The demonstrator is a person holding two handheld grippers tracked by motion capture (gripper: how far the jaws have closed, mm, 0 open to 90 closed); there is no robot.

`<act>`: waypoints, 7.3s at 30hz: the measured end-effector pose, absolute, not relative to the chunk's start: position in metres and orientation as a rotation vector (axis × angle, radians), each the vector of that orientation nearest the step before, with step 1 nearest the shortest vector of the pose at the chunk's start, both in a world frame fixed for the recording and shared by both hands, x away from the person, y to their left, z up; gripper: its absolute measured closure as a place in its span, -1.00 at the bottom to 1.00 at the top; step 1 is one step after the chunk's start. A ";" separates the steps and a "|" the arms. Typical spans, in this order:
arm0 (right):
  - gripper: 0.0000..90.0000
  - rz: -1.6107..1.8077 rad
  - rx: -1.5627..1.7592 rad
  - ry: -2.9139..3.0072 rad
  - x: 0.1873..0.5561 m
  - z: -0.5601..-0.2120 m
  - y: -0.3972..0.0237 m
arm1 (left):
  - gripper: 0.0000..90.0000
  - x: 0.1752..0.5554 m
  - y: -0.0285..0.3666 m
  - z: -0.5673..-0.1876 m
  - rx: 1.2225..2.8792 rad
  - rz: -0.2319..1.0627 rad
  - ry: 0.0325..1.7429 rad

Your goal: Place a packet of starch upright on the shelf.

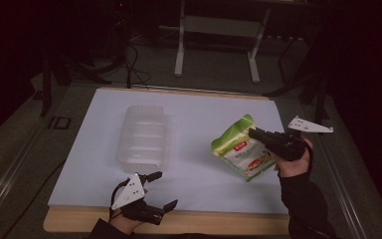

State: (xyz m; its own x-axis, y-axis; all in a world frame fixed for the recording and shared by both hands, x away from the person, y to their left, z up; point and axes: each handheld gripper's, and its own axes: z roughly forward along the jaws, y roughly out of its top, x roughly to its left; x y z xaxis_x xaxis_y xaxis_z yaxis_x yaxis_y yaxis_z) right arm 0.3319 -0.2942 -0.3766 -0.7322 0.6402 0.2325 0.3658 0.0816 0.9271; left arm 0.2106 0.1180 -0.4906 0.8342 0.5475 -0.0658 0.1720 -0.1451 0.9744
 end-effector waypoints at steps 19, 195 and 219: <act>0.92 1.804 0.826 2.205 0.300 -0.355 -0.240 | -0.79 0.236 0.066 -0.449 1.663 0.324 0.616; -0.69 1.666 0.925 2.194 0.294 -0.437 -0.323 | -0.97 0.286 0.249 -0.448 1.891 0.314 0.650; -0.69 1.641 0.996 2.145 0.282 -0.454 -0.336 | -0.97 0.252 0.250 -0.481 1.796 0.353 0.739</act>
State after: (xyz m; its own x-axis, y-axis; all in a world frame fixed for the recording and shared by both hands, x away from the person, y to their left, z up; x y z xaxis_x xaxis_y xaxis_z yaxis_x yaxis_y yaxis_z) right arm 0.2825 -0.3356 -0.4544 -0.7304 0.6550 0.1937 0.3581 0.1258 0.9252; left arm 0.2516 0.2499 -0.4815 0.7604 0.6386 -0.1181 0.3100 -0.1972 0.9301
